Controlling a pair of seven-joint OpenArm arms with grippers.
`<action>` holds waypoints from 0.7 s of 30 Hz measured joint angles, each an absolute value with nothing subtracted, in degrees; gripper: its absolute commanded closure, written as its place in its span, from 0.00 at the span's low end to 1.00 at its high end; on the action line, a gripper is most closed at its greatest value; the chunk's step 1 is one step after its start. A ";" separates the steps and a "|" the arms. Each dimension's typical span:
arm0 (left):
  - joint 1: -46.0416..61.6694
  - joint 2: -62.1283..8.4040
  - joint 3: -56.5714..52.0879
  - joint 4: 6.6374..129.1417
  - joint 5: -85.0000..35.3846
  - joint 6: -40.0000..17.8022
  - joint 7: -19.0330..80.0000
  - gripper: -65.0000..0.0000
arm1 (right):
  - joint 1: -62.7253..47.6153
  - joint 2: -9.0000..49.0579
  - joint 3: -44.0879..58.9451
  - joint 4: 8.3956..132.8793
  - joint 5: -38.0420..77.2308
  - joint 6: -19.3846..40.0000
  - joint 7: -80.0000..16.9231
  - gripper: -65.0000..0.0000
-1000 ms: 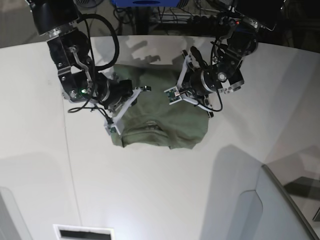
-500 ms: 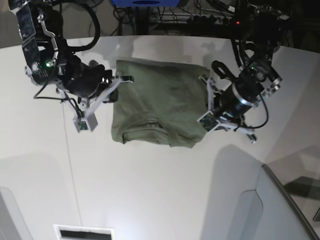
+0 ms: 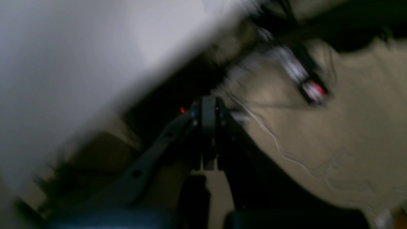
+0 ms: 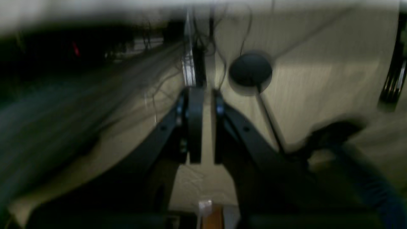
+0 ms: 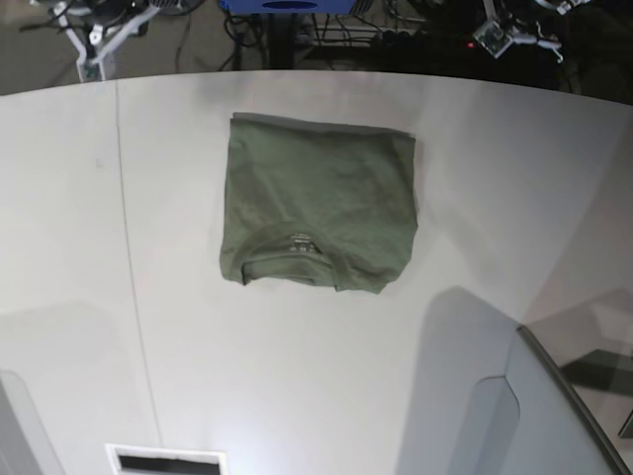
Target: Layout the t-shirt on the table in an organized manner, then fold the t-shirt properly
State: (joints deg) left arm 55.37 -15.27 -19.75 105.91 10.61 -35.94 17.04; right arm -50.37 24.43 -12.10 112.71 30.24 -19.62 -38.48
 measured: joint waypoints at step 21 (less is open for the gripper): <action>9.78 -13.58 21.23 1.63 10.07 -14.48 -28.47 1.00 | -14.35 -1.72 -48.42 0.16 29.98 -13.65 28.05 0.91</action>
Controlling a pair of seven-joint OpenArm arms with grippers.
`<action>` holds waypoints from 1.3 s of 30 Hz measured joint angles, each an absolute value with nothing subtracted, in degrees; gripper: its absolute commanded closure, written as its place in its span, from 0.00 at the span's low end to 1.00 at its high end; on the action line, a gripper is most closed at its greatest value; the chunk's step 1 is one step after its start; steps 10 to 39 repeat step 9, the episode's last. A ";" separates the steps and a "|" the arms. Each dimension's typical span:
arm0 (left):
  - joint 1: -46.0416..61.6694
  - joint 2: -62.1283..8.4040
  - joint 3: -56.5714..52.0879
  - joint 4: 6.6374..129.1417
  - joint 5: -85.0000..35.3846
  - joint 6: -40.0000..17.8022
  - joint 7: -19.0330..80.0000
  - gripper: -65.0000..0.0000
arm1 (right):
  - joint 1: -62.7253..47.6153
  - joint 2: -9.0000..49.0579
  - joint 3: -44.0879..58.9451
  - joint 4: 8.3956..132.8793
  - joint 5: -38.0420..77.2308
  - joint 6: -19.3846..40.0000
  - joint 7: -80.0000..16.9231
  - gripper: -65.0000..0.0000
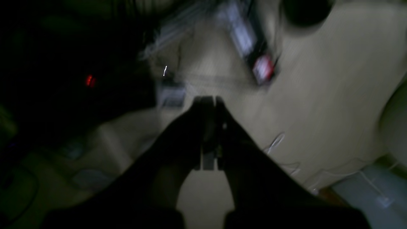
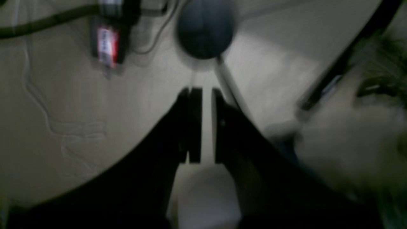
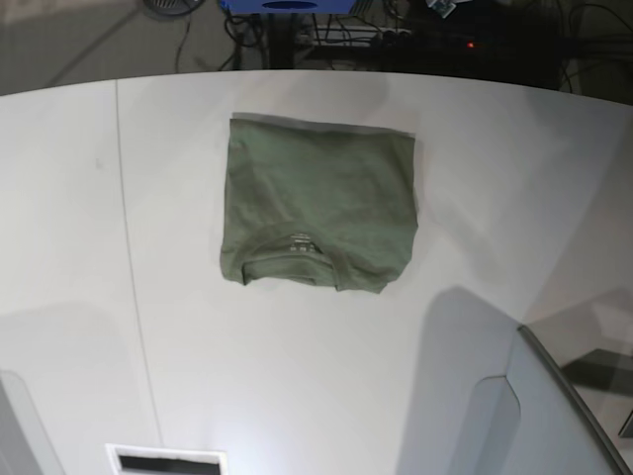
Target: Layout the t-shirt on the table in an organized manner, then fold the t-shirt properly
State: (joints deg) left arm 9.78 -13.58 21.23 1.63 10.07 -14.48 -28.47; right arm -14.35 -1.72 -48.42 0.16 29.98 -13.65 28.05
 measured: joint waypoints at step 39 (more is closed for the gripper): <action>8.38 -11.07 21.10 5.52 9.85 -11.94 -25.17 1.00 | -17.67 4.51 -25.39 6.79 30.83 -13.96 27.24 0.91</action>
